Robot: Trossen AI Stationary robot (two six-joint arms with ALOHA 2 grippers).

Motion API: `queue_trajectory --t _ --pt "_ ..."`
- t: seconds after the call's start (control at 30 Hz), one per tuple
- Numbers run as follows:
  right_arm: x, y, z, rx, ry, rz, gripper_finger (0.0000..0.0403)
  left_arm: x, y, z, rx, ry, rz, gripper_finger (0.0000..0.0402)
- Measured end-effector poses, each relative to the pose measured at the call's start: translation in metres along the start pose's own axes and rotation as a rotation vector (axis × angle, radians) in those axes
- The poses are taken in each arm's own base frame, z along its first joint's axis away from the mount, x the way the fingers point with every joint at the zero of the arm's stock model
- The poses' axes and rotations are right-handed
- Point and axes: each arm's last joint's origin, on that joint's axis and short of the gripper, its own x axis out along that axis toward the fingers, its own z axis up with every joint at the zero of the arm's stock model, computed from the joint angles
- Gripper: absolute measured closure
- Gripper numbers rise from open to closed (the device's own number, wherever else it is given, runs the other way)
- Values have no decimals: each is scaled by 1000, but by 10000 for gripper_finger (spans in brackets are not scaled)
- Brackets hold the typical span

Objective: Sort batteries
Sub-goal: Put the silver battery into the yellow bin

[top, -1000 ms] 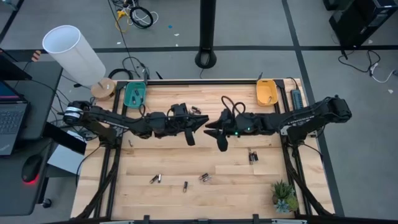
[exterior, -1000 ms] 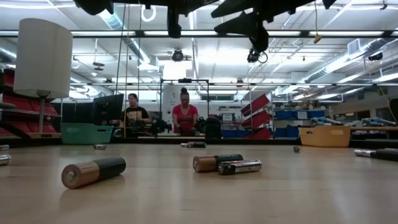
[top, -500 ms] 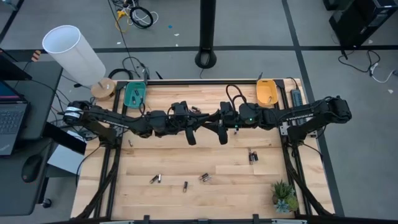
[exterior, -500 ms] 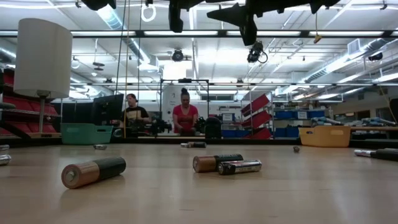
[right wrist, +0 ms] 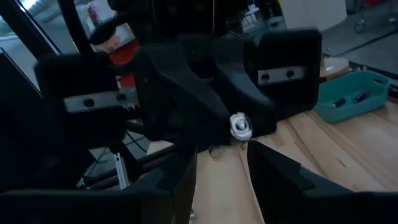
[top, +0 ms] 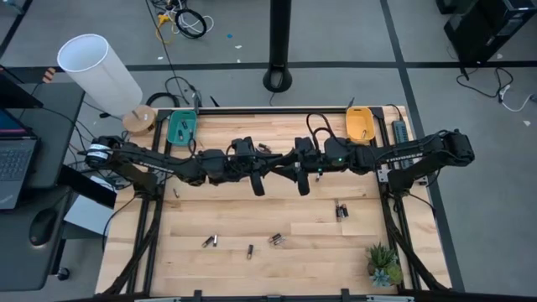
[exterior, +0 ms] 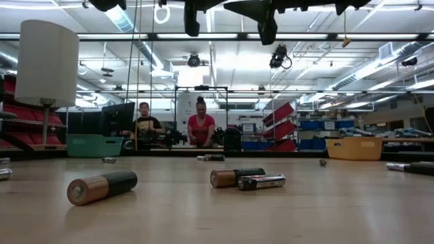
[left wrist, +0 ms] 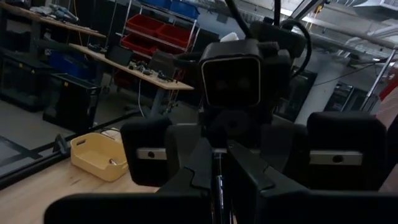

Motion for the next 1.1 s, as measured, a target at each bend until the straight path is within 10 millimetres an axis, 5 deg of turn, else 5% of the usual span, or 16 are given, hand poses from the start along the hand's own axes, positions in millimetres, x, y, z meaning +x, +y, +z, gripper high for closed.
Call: queue_trajectory --t 0.4,0.67,0.87,1.1 --pt "0 -2 5 -3 -38 6 256 0 -1 3 -13 -21 -3 368" --pt "0 -1 6 -39 -46 17 376 0 -1 3 -9 -18 -7 368" --pt "0 -1 6 -44 -45 23 377 0 -1 2 -9 -13 -7 368" --pt "0 0 5 -51 -45 20 381 0 1 1 -31 -20 40 291"
